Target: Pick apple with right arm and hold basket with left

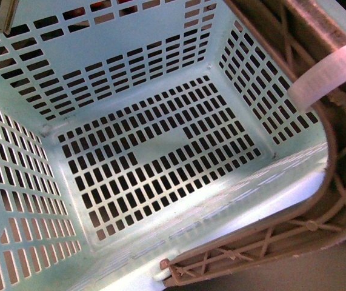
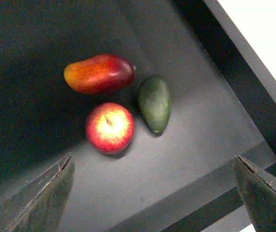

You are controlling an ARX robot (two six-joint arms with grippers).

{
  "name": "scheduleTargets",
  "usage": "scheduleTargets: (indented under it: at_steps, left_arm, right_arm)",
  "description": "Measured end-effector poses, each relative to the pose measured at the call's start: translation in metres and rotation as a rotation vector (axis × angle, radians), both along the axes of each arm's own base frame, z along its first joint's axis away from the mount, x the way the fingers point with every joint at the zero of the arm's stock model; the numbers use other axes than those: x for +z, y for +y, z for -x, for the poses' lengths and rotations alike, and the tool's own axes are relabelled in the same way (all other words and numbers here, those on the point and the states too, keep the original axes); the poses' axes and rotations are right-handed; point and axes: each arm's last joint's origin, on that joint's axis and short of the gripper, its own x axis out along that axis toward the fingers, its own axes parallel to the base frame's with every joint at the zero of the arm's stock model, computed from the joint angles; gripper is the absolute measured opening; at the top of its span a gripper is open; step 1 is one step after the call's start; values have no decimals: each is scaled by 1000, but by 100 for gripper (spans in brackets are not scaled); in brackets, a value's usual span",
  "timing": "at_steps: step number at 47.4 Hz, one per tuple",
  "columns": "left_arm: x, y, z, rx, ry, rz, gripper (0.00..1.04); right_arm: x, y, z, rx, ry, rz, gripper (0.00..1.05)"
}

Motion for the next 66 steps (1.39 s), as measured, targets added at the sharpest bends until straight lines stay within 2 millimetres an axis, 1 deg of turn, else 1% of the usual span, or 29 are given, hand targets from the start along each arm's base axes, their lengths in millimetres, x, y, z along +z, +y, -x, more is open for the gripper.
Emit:
scheduleTargets:
  at_steps: [3, 6, 8, 9, 11, 14, 19, 24, 29, 41, 50, 58, 59, 63, 66]
  left_arm:
    - [0, 0, 0, -2, 2, 1, 8]
    - [0, 0, 0, -2, 1, 1, 8]
    - [0, 0, 0, 2, 0, -1, 8]
    - [0, 0, 0, 2, 0, -1, 8]
    - [0, 0, 0, 3, -1, -2, 8]
    - [0, 0, 0, 3, -1, -2, 8]
    - [0, 0, 0, -2, 1, 1, 8]
    - [0, 0, 0, -2, 1, 1, 8]
    - [0, 0, 0, 3, -1, -2, 8]
    - [0, 0, 0, 1, 0, 0, 8]
    - [0, 0, 0, 0, 0, -1, 8]
    - [0, 0, 0, 1, 0, 0, 8]
    - [0, 0, 0, 0, 0, 0, 8]
    - [0, 0, 0, 1, 0, 0, 8]
    - [0, 0, 0, 1, 0, -1, 8]
  right_arm:
    - [-16, -8, -13, 19, 48, 1, 96]
    - [-35, -13, -24, 41, 94, -39, 96]
    - [-48, -13, -30, 60, 132, -78, 96]
    - [-51, -12, -31, 65, 141, -88, 96]
    - [-67, -10, -37, 83, 188, -134, 96]
    - [-83, -7, -45, 98, 228, -171, 96]
    - [-104, -5, -59, 102, 267, -214, 96]
    - [-117, -6, -70, 94, 293, -220, 96]
    - [-126, -9, -79, 92, 305, -219, 96]
    - [-131, -22, -99, 64, 283, -231, 96]
    - [-138, -26, -108, 53, 282, -251, 96]
    - [-146, -25, -113, 41, 280, -268, 96]
    - [-146, -25, -113, 40, 279, -269, 95]
    - [-147, -25, -114, 36, 277, -269, 84]
    - [-147, -24, -115, 36, 274, -269, 78]
